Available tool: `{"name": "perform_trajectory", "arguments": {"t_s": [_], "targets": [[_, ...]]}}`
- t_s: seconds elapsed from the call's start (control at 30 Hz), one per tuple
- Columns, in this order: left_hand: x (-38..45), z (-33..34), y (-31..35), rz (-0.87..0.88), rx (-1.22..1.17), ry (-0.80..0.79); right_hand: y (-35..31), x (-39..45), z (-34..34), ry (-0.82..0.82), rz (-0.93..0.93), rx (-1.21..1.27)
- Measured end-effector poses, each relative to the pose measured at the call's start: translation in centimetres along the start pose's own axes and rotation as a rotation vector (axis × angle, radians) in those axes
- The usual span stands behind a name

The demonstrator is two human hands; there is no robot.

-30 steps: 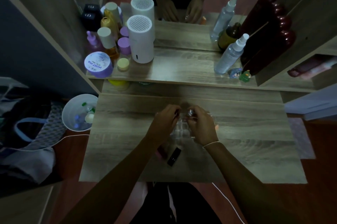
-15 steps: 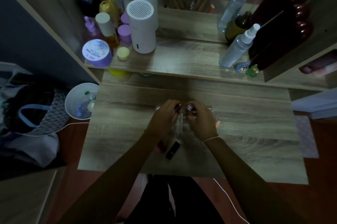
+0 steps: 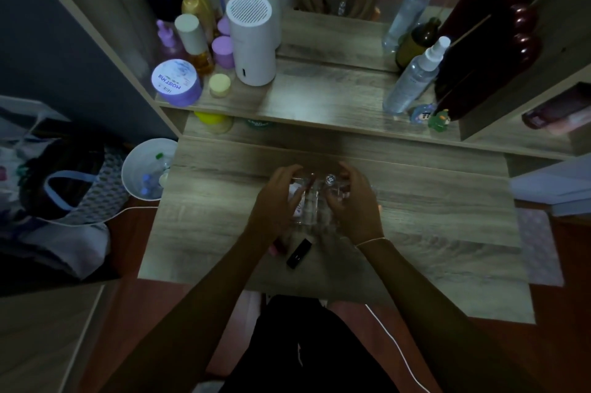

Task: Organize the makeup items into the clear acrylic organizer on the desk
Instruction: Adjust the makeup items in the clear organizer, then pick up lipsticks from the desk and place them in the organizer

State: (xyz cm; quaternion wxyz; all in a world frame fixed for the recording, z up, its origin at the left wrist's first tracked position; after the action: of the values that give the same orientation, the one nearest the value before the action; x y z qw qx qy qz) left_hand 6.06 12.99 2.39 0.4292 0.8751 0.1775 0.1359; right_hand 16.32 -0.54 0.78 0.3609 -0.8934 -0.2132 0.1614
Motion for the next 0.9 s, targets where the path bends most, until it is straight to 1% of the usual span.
{"name": "perform_trajectory", "arguments": {"t_s": [0.07,0.17,0.2,0.27,0.33,0.4,0.57,0.67,0.73,0.8,0.9], "targets": [[-0.9,-0.7,-0.5,-0.054,0.015,0.054,0.0,-0.9,-0.3,0.061,0.036,0.011],[-2.8,-2.2,-2.1,-0.138,0.039,0.197,-0.3,-3.2,-0.5,0.138,0.037,0.038],[-3.6,-2.7,-2.8,-0.159,0.044,0.242,-0.4,-3.9,-0.2,0.128,0.039,0.038],[-5.4,-3.3,-4.2,-0.221,0.076,0.294,-0.5,-5.4,0.9,0.042,0.032,0.025],[-7.1,-3.1,-5.6,-0.31,0.099,0.293,-0.5,-6.7,2.4,-0.082,0.009,-0.021],[-8.4,-2.6,-6.5,-0.39,0.099,0.288,-0.7,-7.6,3.7,-0.195,-0.053,-0.118],[-10.1,-0.3,-7.0,-0.494,0.1,0.209,-2.4,-7.9,5.9,-0.335,-0.186,-0.322],[-10.4,0.3,-6.7,-0.534,0.095,0.209,-4.1,-7.8,6.8,-0.318,-0.28,-0.381],[-10.2,0.4,-6.5,-0.558,0.095,0.219,-4.7,-7.7,7.6,-0.293,-0.314,-0.468],[-10.1,0.1,-6.7,-0.581,0.101,0.229,-4.8,-7.6,8.6,-0.297,-0.314,-0.563],[-10.1,-0.5,-7.0,-0.616,0.111,0.241,-4.8,-7.4,9.7,-0.309,-0.276,-0.563]]}}
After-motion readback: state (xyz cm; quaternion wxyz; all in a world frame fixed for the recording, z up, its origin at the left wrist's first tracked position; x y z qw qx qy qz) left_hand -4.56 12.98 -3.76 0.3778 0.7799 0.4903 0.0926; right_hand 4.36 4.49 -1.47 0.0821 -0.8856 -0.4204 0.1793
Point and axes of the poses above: each hand's wrist, its own x-axis towards the middle knuckle, its own z-axis out of the palm, y = z × x, the point moved 4 cm from there along x, towards the middle knuckle, and after that the axes turned 5 degrees about z, right-handed, at the moved point
